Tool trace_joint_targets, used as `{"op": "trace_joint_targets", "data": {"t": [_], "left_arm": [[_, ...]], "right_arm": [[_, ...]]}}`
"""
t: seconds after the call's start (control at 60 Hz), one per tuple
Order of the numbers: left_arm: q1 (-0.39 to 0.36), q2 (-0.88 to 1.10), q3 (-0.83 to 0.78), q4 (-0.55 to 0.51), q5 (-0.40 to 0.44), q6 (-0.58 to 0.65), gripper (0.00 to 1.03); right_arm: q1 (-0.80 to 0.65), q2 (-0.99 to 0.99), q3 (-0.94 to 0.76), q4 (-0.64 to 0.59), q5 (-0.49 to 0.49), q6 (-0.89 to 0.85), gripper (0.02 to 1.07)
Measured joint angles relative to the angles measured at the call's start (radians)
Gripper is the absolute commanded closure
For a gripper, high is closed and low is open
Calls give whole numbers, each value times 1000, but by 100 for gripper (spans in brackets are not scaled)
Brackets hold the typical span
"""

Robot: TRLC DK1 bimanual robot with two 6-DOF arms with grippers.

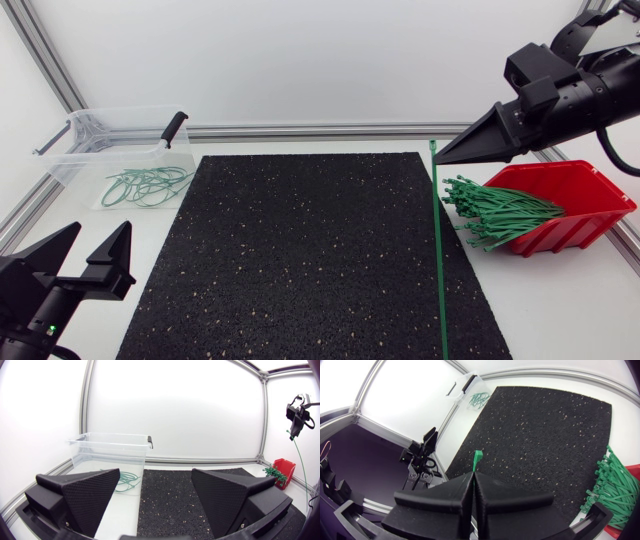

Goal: Take a green cable tie from the red box, thread the tail through the head to close it, then place it in the transparent bin on the left.

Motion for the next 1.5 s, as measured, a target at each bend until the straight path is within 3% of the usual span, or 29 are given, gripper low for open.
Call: {"op": "trace_joint_targets", "data": {"t": [0.217, 0.317, 0.467, 0.667, 0.767, 1.033, 1.383, 1.5], "left_arm": [[-27, 0, 0, 0, 6, 0, 4], [-70, 0, 0, 3, 29, 5, 4], [-68, 8, 18, -9, 76, 6, 4], [-49, 215, 170, -3, 106, -5, 4], [-16, 318, 251, 22, 168, -33, 4], [34, 666, 412, 63, 407, -148, 4], [32, 1087, 547, 131, 918, -188, 7], [12, 1150, 564, 181, 1001, -188, 4]], "right_arm": [[141, 15, -16, 68, 1, 68, 101], [198, 29, -16, 97, 1, 98, 102], [261, 49, -16, 154, 4, 149, 102], [332, 60, -16, 244, 4, 224, 101], [351, 61, -15, 295, 3, 261, 101], [360, 92, -13, 357, -17, 305, 101], [360, 135, -13, 409, -42, 306, 101], [360, 168, -13, 423, -62, 309, 101]]}}
